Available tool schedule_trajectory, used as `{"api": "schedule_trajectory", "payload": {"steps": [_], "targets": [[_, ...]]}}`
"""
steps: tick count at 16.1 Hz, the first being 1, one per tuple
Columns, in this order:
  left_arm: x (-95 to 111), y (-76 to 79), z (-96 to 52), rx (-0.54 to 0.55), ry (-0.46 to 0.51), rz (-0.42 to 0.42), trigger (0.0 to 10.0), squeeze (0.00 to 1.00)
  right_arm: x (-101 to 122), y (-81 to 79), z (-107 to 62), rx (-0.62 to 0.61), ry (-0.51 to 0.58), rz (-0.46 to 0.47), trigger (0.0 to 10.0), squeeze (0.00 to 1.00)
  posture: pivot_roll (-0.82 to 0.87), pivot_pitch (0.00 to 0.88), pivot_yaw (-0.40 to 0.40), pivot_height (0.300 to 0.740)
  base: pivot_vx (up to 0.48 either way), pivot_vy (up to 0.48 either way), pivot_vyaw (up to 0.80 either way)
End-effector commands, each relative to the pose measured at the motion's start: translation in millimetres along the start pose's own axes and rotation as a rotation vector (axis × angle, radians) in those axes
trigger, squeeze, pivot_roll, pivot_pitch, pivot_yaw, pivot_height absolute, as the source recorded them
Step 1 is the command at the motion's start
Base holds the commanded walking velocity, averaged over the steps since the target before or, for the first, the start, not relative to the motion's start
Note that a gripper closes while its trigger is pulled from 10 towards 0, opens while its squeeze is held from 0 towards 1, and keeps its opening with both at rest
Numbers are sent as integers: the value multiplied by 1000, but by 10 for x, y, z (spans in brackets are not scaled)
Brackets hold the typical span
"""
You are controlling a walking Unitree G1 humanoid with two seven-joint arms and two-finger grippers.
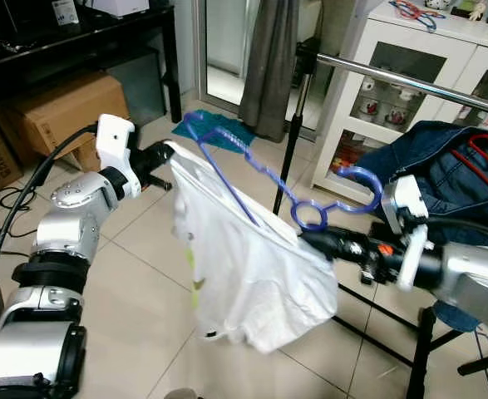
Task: Hang hanger
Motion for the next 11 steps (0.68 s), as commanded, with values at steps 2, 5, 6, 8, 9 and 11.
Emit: {"api": "schedule_trajectory", "payload": {"steps": [2, 5, 6, 8, 9, 11], "targets": [[16, 249, 71, -50, 32, -20, 0, 0, 12, 277, 119, -266, 122, 144, 0, 0, 67, 0, -43, 740, 0, 0, 0], [-122, 818, 203, -241, -8, -11, 0, 0, 162, 339, 294, -361, 314, 256, 0, 0, 69, 0, -40, 740, 0, 0, 0], [-154, 963, 215, -292, -18, -11, 0, 0, 193, 356, 321, -383, 355, 284, 0, 0, 69, 0, -39, 740, 0, 0, 0], [-269, 1237, 149, -370, -53, -6, 0, 0, 229, 482, 275, -533, 424, 298, 0, 0, 68, 0, -29, 740, 0, 0, 0], [-295, 1251, 114, -364, -65, -7, 0, 0, 242, 510, 250, -560, 454, 323, 0, 0, 68, 0, -29, 740, 0, 0, 0], [-339, 1245, -3, -345, -76, -20, 0, 0, 304, 572, 162, -561, 665, 572, 0, 0, 70, 0, -29, 740, 0, 0, 0]]}}
Point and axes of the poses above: a point about 5 cm out from each wrist's last joint towards the gripper, its own z axis pointing out of the wrist towards the gripper, its own x axis along the axis of the wrist's last joint, y = z × x, the point moved 1 cm from there along z, pointing out of the wrist towards the gripper, and after that the axes turned 5 degrees about -z, right-handed, at the moved point
